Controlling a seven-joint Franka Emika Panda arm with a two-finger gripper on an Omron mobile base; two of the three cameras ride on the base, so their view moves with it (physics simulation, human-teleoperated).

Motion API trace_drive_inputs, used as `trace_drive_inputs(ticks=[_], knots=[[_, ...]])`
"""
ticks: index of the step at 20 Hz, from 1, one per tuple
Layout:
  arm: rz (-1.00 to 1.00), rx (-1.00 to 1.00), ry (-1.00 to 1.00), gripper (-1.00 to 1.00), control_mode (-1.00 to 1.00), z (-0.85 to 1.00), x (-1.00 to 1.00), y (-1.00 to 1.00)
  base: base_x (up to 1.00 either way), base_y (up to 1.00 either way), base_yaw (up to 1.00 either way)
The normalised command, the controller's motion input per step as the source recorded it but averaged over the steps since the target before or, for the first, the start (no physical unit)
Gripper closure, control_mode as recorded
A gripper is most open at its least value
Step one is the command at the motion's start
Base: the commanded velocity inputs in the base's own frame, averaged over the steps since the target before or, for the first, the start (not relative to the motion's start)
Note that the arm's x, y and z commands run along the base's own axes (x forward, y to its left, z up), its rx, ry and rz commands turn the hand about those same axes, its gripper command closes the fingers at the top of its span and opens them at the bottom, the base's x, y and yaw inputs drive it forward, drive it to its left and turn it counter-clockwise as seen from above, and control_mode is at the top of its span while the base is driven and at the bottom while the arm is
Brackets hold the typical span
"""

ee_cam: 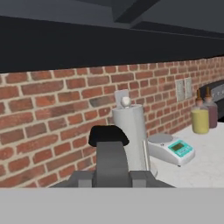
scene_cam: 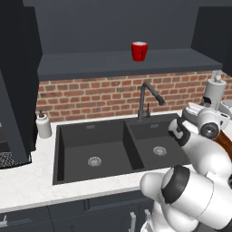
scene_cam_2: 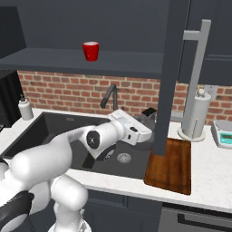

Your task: Pick the kettle from the counter and place it on the tray. Then pick the mug from the cabinet and place it on the tray. Then close the cabinet doors.

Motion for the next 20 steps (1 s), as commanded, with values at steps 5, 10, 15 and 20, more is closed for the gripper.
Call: trace_drive_inputs(ticks=[5, 10, 15, 20], knots=[[0.0, 0.0, 0.0, 1.0, -1.0, -0.02, 0.07, -0.14, 0.0, 0.0, 0.0], [0.0, 0.0, 0.0, 1.0, -1.0, -0.01, 0.0, -0.15, 0.0, 0.0, 0.0], [0.0, 0.0, 0.0, 1.0, -1.0, 0.0, 0.09, -0.18, 0.0, 0.0, 0.0], [0.0, -0.01, 0.0, 1.0, -1.0, -0.04, 0.15, -0.12, 0.0, 0.0, 0.0]])
